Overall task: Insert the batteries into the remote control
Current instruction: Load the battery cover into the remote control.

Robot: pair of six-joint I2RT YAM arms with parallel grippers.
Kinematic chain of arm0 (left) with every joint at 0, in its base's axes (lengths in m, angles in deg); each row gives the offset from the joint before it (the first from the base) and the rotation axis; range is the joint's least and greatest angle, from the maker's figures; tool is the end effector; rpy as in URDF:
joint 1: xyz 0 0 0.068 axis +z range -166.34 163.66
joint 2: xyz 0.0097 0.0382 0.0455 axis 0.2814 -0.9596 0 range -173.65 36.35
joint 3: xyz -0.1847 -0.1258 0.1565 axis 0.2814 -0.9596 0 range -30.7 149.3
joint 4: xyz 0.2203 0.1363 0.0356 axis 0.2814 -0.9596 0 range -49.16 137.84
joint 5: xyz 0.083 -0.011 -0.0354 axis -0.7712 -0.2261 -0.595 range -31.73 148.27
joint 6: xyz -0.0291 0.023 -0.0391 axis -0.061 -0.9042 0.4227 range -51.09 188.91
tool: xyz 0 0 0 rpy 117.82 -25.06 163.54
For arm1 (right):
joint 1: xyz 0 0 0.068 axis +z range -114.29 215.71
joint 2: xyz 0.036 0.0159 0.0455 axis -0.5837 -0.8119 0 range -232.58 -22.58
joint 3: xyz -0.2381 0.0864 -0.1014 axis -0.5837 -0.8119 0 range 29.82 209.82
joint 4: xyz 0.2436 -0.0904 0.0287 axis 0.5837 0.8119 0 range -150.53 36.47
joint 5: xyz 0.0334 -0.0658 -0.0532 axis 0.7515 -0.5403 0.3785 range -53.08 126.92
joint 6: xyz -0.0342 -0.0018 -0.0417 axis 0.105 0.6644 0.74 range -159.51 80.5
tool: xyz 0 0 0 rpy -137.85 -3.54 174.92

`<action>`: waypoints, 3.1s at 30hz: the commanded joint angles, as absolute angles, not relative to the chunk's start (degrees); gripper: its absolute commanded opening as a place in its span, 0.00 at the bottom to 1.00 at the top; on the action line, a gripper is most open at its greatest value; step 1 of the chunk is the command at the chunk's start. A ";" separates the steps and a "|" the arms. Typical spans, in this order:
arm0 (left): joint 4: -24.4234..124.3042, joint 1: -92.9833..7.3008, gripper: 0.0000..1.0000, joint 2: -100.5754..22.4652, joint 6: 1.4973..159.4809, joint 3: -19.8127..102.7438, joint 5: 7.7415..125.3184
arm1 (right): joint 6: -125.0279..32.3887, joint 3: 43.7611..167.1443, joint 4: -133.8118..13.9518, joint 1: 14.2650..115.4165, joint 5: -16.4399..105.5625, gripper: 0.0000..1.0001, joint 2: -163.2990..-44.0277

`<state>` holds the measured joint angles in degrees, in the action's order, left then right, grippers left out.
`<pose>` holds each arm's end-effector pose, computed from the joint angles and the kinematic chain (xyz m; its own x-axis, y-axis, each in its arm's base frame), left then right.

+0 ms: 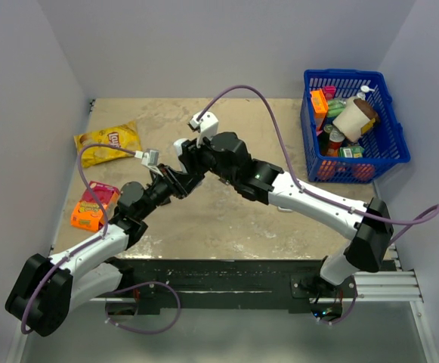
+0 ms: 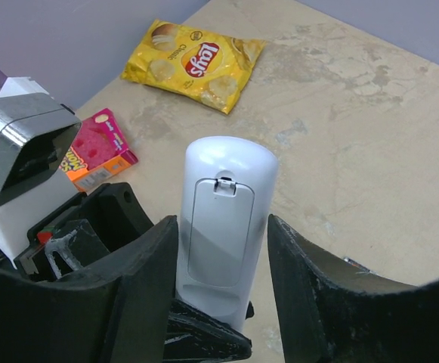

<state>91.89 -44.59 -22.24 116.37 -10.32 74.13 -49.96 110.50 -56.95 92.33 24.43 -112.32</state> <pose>0.1891 -0.1125 0.2454 -0.4513 -0.5622 -0.6931 0.5358 0.4503 -0.7142 0.2135 0.3099 0.3744 -0.2452 -0.0501 -0.9682 -0.6657 0.7348 0.1305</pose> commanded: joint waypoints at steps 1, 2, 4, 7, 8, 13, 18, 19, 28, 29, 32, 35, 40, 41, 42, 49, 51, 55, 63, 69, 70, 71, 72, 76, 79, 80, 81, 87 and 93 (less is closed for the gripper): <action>97.93 -44.82 0.00 -21.39 116.99 -9.61 74.97 | -50.40 113.05 -56.40 92.67 24.35 0.56 -110.04; 98.28 -44.82 0.00 -21.31 117.07 -9.78 75.23 | -50.32 113.49 -56.05 92.58 24.26 0.60 -109.77; 99.33 -44.82 0.00 -21.48 117.07 -9.96 75.58 | -49.88 114.19 -54.90 92.58 23.74 0.65 -108.81; 100.92 -44.82 0.00 -21.66 117.25 -10.31 76.28 | -49.09 115.86 -52.80 92.32 24.44 0.75 -107.31; 101.36 -44.82 0.00 -21.74 117.34 -10.40 76.46 | -48.91 116.82 -52.36 91.88 25.31 0.79 -106.79; 104.69 -44.82 0.00 -22.27 117.16 -10.66 78.30 | -53.82 118.06 -50.77 82.16 47.30 0.86 -104.24; 108.47 -44.82 0.00 -22.89 117.07 -10.75 80.68 | -58.48 116.83 -54.44 75.19 66.34 0.89 -104.23; 109.53 -44.82 0.00 -23.06 117.07 -10.67 81.46 | -61.01 116.22 -56.03 73.61 69.32 0.89 -104.32; 112.00 -44.82 0.00 -23.68 116.72 -9.96 84.19 | -67.54 112.35 -66.59 72.01 80.07 0.89 -107.22; 112.08 -44.82 0.00 -23.85 116.63 -9.79 84.46 | -68.24 111.91 -67.11 72.01 80.34 0.89 -107.48; 112.26 -44.82 0.00 -23.68 116.37 -9.61 84.99 | -69.91 111.21 -69.66 72.10 80.69 0.89 -108.36; 112.61 -44.91 0.00 -23.85 116.37 -9.43 85.51 | -70.79 111.03 -70.54 72.19 80.87 0.89 -109.59; 113.75 -44.99 0.00 -24.47 116.37 -9.17 86.74 | -71.76 111.20 -71.95 72.54 82.01 0.85 -111.43; 113.93 -44.99 0.00 -24.64 116.37 -9.17 86.83 | -71.85 111.38 -72.21 72.63 82.27 0.84 -111.79; 114.19 -44.99 0.00 -24.73 116.37 -9.08 87.09 | -72.02 111.47 -72.30 72.80 82.45 0.83 -112.05; 114.46 -45.08 0.00 -24.91 116.02 -8.73 87.80 | -74.66 110.42 -76.52 73.33 83.85 0.62 -113.46; 114.46 -45.08 0.00 -25.00 115.93 -8.73 87.97 | -74.75 110.33 -76.78 73.42 84.03 0.57 -113.81; 114.55 -45.08 0.00 -25.08 115.67 -8.64 88.06 | -74.66 109.71 -77.40 73.33 84.73 0.40 -114.25; 115.51 -45.08 0.00 -25.00 115.49 -8.47 89.03 | -74.57 107.52 -80.38 73.33 86.31 0.04 -114.60; 116.04 -45.08 0.00 -25.17 115.32 -8.38 89.73 | -74.49 107.07 -82.32 73.42 86.49 0.00 -114.17; 116.13 -45.08 0.00 -25.26 115.32 -8.38 89.82 | -74.40 107.34 -82.24 73.33 86.40 0.01 -114.08; 116.13 -45.08 0.00 -25.26 115.32 -8.21 89.91 | -74.05 107.60 -81.63 73.33 86.23 0.11 -113.90; 116.13 -45.08 0.00 -25.43 115.32 -8.29 90.00 | -73.18 108.04 -81.10 73.33 85.97 0.36 -113.73; 115.25 -45.08 0.00 -25.17 115.05 -8.12 89.56 | -70.80 109.88 -77.76 73.42 83.86 0.70 -112.23; 113.84 -45.08 0.00 -25.00 114.53 -8.03 88.94 | -67.99 111.55 -73.10 73.33 78.60 0.81 -110.21; 113.23 -45.08 0.00 -24.91 114.44 -8.11 88.77 | -67.02 111.82 -70.74 73.33 77.01 0.82 -109.43; 112.97 -45.08 0.00 -24.91 114.35 -7.94 88.59 | -65.54 111.99 -69.85 73.42 73.08 0.82 -108.20; 104.19 -45.08 0.00 -23.86 110.84 -6.27 85.79 | -62.81 110.33 -66.86 73.42 63.30 0.85 -102.92; 95.31 -45.52 0.00 -23.33 107.94 -4.17 81.22 | -58.15 113.12 -58.18 74.29 53.99 0.98 -100.72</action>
<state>100.22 -44.94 -24.86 112.07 -8.01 85.86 -63.27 108.84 -65.65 73.32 63.01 -101.54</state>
